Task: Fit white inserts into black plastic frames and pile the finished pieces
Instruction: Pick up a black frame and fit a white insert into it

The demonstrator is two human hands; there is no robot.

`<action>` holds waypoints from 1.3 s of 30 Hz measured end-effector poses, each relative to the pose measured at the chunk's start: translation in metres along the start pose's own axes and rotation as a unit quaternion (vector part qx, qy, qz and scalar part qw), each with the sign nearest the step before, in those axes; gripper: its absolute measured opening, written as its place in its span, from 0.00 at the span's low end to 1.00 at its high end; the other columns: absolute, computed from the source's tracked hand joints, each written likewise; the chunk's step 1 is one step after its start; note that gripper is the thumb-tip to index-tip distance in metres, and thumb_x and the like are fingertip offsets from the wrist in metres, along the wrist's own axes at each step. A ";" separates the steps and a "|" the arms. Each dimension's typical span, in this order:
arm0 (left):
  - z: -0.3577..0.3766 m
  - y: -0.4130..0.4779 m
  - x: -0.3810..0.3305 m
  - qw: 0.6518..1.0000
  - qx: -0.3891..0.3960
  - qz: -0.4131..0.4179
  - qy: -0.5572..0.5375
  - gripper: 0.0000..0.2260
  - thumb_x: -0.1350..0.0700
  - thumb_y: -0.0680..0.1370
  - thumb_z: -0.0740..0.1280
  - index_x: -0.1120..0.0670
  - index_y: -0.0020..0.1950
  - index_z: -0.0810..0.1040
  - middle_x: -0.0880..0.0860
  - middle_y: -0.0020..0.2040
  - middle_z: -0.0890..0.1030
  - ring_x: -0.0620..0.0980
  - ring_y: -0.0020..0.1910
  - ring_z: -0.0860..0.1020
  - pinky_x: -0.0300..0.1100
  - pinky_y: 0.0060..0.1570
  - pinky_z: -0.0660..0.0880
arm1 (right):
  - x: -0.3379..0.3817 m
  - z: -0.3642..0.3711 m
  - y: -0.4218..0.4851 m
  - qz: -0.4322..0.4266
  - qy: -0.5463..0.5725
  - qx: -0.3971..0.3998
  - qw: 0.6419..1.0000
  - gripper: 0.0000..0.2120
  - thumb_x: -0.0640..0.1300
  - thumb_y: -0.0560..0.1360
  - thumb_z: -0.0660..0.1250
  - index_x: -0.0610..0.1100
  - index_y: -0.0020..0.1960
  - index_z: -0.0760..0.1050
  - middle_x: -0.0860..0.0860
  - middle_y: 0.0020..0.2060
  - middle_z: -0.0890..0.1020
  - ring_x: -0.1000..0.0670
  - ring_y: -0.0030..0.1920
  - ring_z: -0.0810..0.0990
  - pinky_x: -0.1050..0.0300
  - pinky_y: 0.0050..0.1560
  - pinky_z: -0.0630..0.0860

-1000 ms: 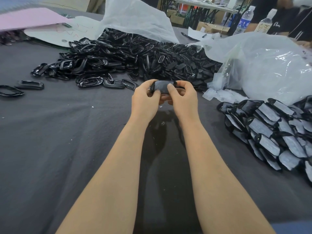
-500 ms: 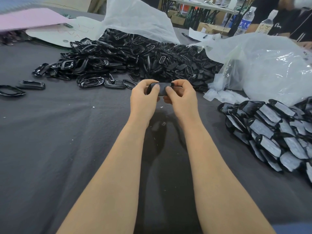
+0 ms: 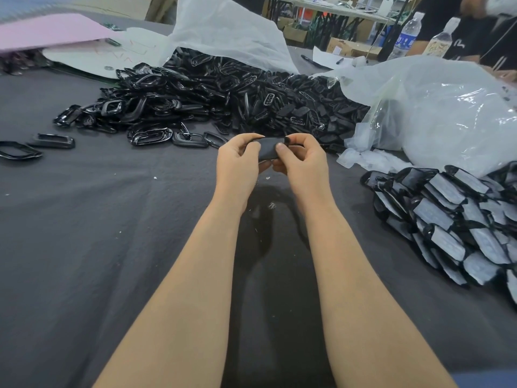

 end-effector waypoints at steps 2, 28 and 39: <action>0.000 0.000 0.000 1.000 0.002 0.001 0.012 0.11 0.65 0.80 0.59 0.55 0.47 0.78 0.50 0.42 0.81 0.42 0.39 0.80 0.32 0.37 0.78 | 0.000 -0.001 0.000 0.002 0.003 -0.005 1.000 0.09 0.34 0.77 0.65 0.47 0.44 0.71 0.49 0.37 0.80 0.60 0.29 0.78 0.67 0.34 0.75; -0.002 0.007 0.010 0.987 0.011 0.053 0.148 0.05 0.59 0.80 0.64 0.49 0.53 0.75 0.52 0.49 0.81 0.48 0.46 0.82 0.48 0.51 0.81 | -0.005 -0.003 0.003 0.004 -0.021 -0.031 0.999 0.08 0.35 0.77 0.65 0.47 0.44 0.72 0.50 0.36 0.79 0.60 0.28 0.78 0.66 0.34 0.76; -0.005 0.008 0.011 0.980 -0.018 0.057 0.189 0.05 0.59 0.79 0.66 0.50 0.51 0.74 0.52 0.47 0.83 0.43 0.43 0.82 0.41 0.49 0.80 | -0.007 -0.001 0.002 0.001 -0.093 -0.018 0.996 0.07 0.39 0.76 0.67 0.49 0.48 0.71 0.47 0.42 0.82 0.51 0.40 0.82 0.54 0.47 0.81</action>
Point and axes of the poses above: each hand's wrist, its own y-axis towards the middle knuckle, its own z-axis out of the palm, x = y × z, the point moved 2 cm from there along y, towards the middle knuckle
